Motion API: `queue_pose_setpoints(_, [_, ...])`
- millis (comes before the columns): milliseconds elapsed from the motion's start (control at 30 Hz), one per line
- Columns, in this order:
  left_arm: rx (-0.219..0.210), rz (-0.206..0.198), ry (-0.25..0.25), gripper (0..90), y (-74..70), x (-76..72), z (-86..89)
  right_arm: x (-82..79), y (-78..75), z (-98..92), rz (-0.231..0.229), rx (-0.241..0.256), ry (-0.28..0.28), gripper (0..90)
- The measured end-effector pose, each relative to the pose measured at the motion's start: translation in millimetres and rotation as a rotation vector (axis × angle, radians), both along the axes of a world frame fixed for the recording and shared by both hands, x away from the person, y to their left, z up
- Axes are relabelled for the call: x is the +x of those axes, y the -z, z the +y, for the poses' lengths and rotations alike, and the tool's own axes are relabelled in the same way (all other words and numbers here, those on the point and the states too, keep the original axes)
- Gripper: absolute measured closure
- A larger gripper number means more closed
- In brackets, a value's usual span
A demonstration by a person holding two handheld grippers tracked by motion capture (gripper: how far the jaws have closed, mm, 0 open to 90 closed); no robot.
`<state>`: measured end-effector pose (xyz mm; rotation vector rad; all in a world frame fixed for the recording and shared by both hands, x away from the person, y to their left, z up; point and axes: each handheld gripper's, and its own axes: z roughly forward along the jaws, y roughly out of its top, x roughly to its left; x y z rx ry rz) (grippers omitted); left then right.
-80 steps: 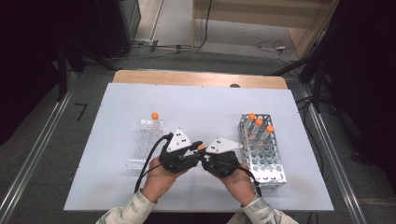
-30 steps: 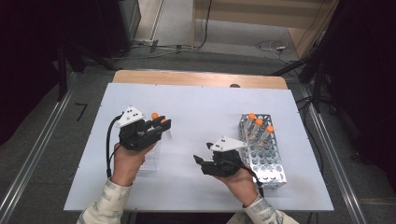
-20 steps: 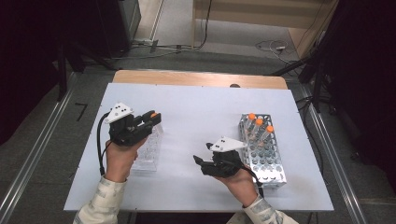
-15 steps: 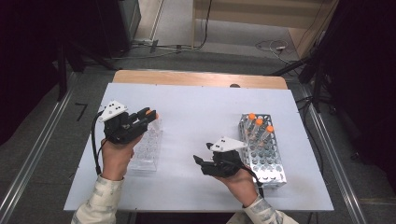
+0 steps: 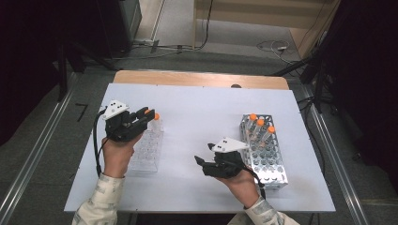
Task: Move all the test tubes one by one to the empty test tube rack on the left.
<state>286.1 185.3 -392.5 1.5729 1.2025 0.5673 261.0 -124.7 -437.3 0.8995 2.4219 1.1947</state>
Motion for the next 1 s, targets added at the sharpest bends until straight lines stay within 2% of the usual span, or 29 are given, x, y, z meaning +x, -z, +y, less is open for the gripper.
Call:
queue_pose_setpoints(267, [0.030, 0.041, 0.000, 69.2, 13.6, 7.3, -3.8, -1.0, -0.1, 0.9, -0.002, 0.001, -0.003, 34.5])
queue_pose_setpoints(600, [0.090, 0.063, -0.002, 69.1, 22.1, 10.1, -12.4, -1.4, -0.1, 0.4, -0.002, 0.001, -0.004, 34.5])
queue_pose_setpoints(833, [0.088, 0.066, 0.002, 68.2, 22.0, 9.8, -12.7, -1.0, 0.3, 0.3, -0.002, -0.001, -0.003, 34.5])
queue_pose_setpoints(1000, [0.074, 0.059, -0.003, 64.0, 20.2, 8.3, -11.0, -1.5, 0.1, 0.5, -0.001, 0.000, -0.004, 34.5])
